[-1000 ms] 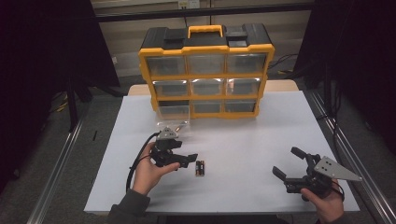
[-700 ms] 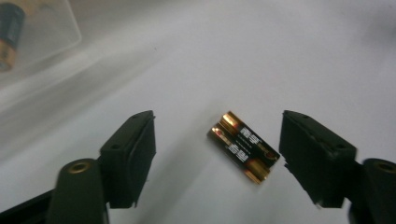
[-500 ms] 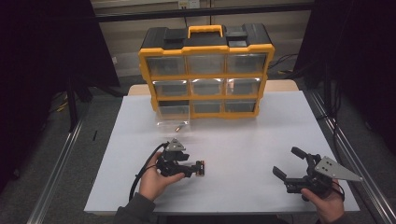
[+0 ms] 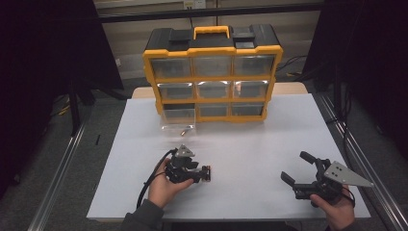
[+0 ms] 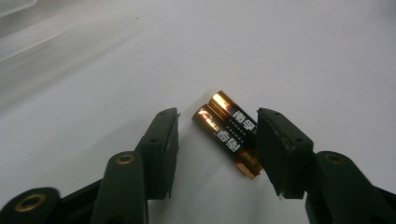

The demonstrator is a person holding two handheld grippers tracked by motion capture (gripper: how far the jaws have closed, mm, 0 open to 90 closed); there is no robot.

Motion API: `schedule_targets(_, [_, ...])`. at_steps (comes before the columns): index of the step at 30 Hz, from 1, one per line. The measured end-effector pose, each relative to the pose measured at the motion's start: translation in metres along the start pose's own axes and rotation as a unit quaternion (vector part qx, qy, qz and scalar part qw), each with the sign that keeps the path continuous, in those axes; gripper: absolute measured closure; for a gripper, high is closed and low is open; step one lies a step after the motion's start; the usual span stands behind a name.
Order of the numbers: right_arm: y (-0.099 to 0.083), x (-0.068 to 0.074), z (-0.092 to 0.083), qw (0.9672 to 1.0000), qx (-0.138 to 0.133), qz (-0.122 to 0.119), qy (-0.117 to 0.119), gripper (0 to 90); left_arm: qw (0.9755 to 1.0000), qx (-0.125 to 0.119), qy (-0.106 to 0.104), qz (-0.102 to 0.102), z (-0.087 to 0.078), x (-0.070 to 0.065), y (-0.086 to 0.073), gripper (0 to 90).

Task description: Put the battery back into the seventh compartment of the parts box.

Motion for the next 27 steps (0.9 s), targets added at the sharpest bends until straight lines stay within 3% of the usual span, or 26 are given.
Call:
schedule_targets(11, [0.0, 0.0, 0.0, 1.0, 0.0, 0.0, 0.002, 1.1, 0.9999, 0.009, -0.002, -0.005, 0.004, -0.004, -0.003, 55.3])
schedule_targets(15, [0.001, 0.0, 0.0, 1.0, -0.002, 0.0, 0.001, 1.1, 0.9992, 0.035, 0.018, -0.002, 0.003, 0.001, -0.009, 60.5])
schedule_targets(21, [0.0, 0.001, 0.0, 1.0, 0.001, 0.0, 0.001, 1.3, 0.9987, 0.035, 0.038, 0.0, 0.002, 0.004, -0.012, 76.2])
schedule_targets(27, [0.0, 0.0, -0.001, 1.0, 0.0, 0.001, 0.0, 1.3, 0.9985, 0.035, 0.04, -0.011, 0.003, 0.005, -0.011, 77.4])
Point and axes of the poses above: each handheld gripper's, and its own axes: z roughly forward along the jaws, y roughly out of its top, x roughly to its left, the point moved 9 cm from there along z, roughly forward along the jaws, and after that the axes turned 4 degrees about z, right-handed, at the moved point
